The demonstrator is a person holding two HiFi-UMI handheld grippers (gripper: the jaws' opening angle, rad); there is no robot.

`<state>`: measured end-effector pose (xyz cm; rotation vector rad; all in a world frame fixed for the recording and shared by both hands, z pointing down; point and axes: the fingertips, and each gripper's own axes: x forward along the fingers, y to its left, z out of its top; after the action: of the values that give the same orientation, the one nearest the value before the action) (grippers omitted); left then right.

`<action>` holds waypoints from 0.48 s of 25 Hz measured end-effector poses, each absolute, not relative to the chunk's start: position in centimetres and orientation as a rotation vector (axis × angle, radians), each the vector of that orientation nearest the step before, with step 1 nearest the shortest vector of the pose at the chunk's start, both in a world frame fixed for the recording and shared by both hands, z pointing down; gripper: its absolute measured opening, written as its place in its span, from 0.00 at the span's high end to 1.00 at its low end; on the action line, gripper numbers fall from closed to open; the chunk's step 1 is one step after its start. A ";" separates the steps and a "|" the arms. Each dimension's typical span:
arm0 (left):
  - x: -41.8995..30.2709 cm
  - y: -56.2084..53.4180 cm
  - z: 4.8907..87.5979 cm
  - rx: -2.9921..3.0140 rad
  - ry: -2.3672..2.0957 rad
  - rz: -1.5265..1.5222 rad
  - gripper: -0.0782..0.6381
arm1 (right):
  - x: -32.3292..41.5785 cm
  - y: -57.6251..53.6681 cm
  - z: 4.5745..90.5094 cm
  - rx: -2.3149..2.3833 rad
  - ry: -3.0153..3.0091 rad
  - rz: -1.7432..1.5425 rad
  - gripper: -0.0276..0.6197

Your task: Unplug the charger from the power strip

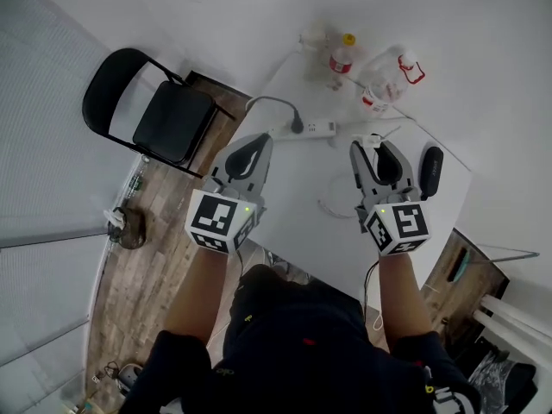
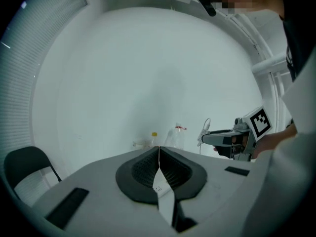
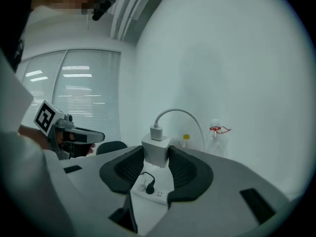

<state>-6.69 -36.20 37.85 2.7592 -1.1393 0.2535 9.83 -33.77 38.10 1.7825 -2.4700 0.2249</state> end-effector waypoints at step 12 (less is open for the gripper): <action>-9.3 -27.6 27.8 2.829 -1.314 0.159 0.86 | 12.4 -25.9 26.2 1.766 -2.651 -0.009 0.70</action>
<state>-9.25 -27.57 27.78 2.8292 -1.3136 0.1589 12.41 -25.92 26.22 1.7660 -2.6508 -0.0088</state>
